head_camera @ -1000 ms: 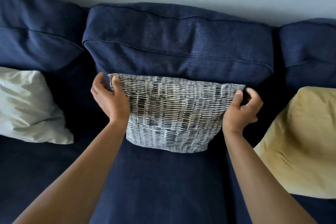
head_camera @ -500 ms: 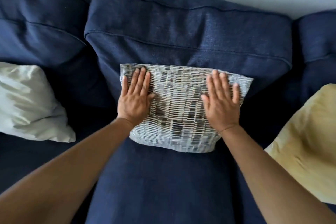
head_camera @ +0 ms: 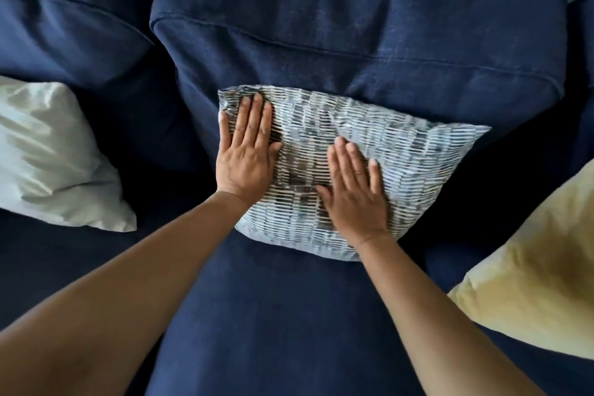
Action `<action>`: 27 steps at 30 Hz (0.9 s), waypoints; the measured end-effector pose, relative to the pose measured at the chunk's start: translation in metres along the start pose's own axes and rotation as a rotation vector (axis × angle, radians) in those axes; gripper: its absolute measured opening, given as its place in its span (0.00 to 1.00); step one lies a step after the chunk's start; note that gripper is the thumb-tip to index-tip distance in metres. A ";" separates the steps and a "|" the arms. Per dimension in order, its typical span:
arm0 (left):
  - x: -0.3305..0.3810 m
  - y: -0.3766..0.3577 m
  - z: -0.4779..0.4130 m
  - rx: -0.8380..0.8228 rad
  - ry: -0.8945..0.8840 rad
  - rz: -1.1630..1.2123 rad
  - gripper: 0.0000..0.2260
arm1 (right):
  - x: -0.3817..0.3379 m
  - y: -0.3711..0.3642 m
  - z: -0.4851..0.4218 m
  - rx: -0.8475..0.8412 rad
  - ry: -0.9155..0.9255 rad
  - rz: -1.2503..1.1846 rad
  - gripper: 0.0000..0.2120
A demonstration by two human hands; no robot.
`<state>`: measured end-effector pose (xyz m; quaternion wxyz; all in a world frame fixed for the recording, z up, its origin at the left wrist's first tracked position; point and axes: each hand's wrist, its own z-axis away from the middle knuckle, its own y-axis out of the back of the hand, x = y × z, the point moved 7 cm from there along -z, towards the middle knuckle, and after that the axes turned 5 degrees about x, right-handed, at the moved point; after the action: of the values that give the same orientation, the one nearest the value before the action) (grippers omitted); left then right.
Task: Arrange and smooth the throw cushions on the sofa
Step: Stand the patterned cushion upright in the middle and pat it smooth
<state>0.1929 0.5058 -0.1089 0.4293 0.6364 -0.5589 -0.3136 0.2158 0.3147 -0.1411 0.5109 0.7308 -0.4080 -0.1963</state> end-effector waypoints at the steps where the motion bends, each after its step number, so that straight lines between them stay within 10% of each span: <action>1: -0.001 -0.002 0.000 -0.001 0.001 -0.010 0.27 | 0.018 -0.007 0.009 -0.020 -0.024 0.021 0.35; 11: 0.022 0.024 0.023 0.234 0.186 0.195 0.26 | 0.024 0.052 0.012 0.195 -0.201 -0.079 0.33; 20: 0.047 -0.015 0.038 0.035 -0.119 0.085 0.27 | 0.071 0.023 0.000 0.133 -0.293 -0.011 0.26; 27: 0.015 0.016 0.027 0.169 0.143 0.122 0.28 | 0.097 0.049 0.024 0.253 -0.514 -0.044 0.28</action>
<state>0.1646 0.4857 -0.1055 0.4310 0.6559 -0.5891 -0.1923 0.2366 0.2165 -0.0933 0.2910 0.7235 -0.5296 -0.3338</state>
